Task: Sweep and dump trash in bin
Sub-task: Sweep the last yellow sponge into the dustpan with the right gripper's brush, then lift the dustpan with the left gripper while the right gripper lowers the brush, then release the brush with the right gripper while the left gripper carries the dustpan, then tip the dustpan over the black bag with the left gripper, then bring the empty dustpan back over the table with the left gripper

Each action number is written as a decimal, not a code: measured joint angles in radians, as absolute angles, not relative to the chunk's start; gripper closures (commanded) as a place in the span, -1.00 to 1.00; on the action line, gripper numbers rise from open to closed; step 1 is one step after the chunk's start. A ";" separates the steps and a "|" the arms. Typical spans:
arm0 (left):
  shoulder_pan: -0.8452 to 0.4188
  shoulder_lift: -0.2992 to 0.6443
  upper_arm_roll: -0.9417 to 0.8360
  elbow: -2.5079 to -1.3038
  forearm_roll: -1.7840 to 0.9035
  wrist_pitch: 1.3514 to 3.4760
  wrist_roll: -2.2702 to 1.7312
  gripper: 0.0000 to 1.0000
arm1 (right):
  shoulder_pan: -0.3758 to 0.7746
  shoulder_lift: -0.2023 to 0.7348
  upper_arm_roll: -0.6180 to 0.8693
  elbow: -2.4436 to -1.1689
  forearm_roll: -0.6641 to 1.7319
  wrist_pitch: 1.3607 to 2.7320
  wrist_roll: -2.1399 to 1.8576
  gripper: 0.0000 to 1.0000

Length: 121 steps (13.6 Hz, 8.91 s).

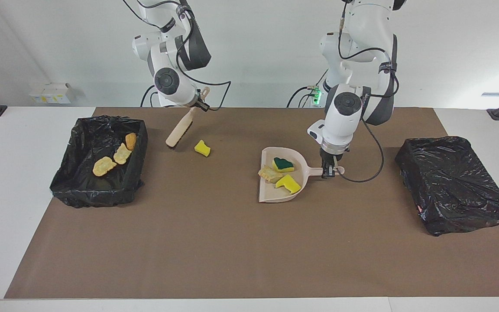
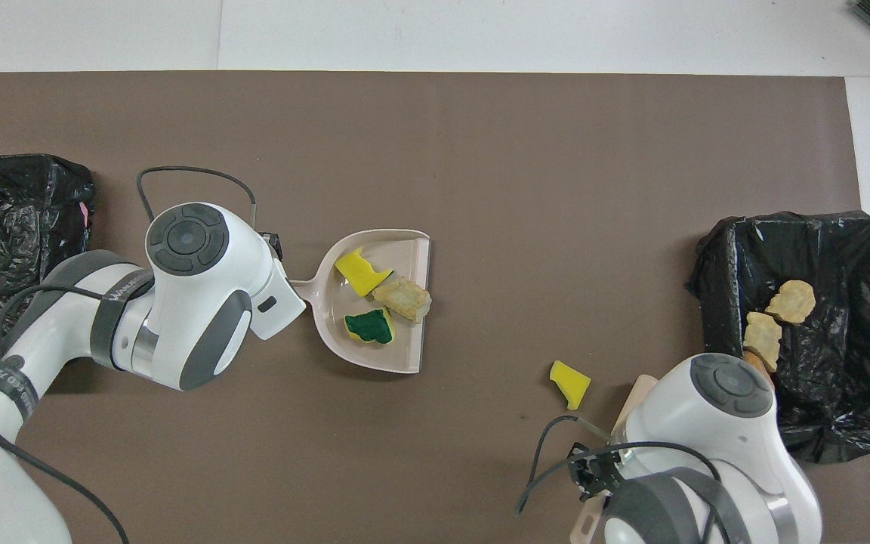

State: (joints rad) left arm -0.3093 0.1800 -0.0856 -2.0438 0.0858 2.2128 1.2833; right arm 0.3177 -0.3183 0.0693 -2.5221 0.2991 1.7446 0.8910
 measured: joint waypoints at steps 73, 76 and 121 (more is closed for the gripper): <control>0.427 0.279 -0.054 -1.535 0.079 1.869 1.863 1.00 | 0.380 0.090 0.083 -1.820 0.074 1.840 0.613 -1.00; 0.462 0.287 -0.053 -1.511 0.115 1.866 1.908 1.00 | 0.252 0.086 0.081 -1.718 0.000 1.724 0.432 -1.00; 0.115 0.009 -0.068 -1.714 1.007 1.881 1.463 1.00 | 0.017 0.058 0.078 -1.490 -0.050 1.416 0.217 -1.00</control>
